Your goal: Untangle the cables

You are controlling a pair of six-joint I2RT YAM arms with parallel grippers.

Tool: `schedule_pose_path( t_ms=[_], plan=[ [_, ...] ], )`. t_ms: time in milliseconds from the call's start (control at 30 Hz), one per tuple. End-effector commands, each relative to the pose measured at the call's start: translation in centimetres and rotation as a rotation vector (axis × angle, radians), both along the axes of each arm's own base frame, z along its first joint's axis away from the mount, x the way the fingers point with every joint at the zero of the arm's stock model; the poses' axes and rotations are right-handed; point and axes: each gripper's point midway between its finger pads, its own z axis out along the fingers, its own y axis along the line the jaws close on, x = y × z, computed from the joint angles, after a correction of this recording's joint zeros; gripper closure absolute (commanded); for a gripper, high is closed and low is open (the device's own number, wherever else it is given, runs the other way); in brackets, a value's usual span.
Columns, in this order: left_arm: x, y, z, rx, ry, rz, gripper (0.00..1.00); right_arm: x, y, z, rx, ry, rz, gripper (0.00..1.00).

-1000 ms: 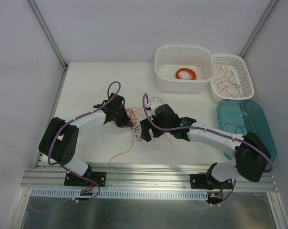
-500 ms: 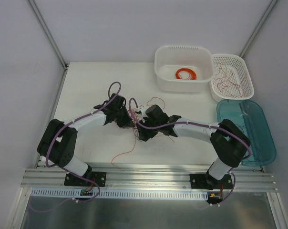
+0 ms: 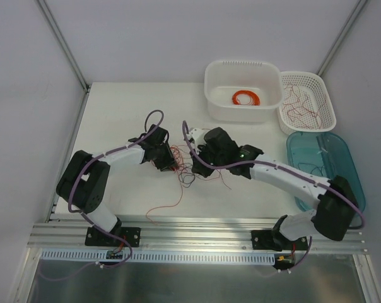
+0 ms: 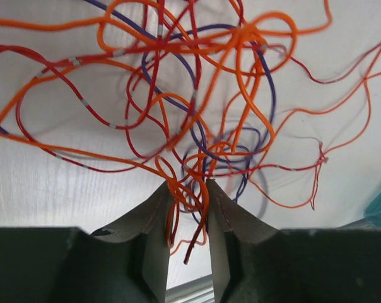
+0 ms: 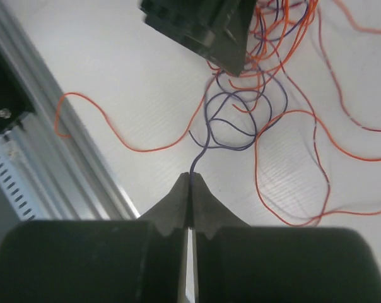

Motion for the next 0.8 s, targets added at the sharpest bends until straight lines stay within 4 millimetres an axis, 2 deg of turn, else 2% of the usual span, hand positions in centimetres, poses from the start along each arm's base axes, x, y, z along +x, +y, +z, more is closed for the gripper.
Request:
schedule_pose_path(
  t_ms=[0,133,200,233,333,367,433,500,567,600,767],
  plan=[
    [2.0,0.6,-0.1,0.034,-0.022,0.022,0.73,-0.9,-1.8,8.0,0.056,-0.127,0.071,0.99],
    [3.1,1.9,-1.3,0.061,0.000,0.057,0.68,-1.5,-5.0,14.0,0.073,-0.253,0.045,0.99],
    [3.5,2.2,-1.5,0.067,0.001,0.068,0.67,-1.6,-6.6,16.1,0.074,-0.301,0.020,0.99],
    [3.6,2.5,-1.9,0.079,0.007,0.067,0.66,-1.6,-7.6,18.6,0.118,-0.347,-0.005,0.99],
    [4.0,3.3,-2.5,0.092,0.018,0.085,0.64,-1.7,-9.7,22.0,0.163,-0.408,-0.053,0.99],
    [4.2,3.7,-2.8,0.099,0.025,0.094,0.63,-2.2,-10.7,24.7,0.214,-0.460,-0.071,0.99],
    [4.2,4.2,-3.2,0.109,0.030,0.102,0.62,-2.4,-12.1,26.9,0.248,-0.512,-0.105,0.99],
    [4.4,5.1,-3.6,0.124,0.037,0.118,0.61,-3.2,-13.8,30.0,0.306,-0.585,-0.141,0.99],
    [4.6,5.9,-4.0,0.136,0.043,0.134,0.61,-3.5,-15.0,31.5,0.327,-0.628,-0.168,0.99],
    [4.6,6.4,-4.2,0.142,0.048,0.143,0.61,-3.9,-16.1,33.0,0.351,-0.666,-0.194,0.99],
    [5.5,10.7,-4.6,0.174,0.052,0.230,0.61,-4.5,-19.3,35.9,0.380,-0.770,-0.295,0.99]
  ],
)
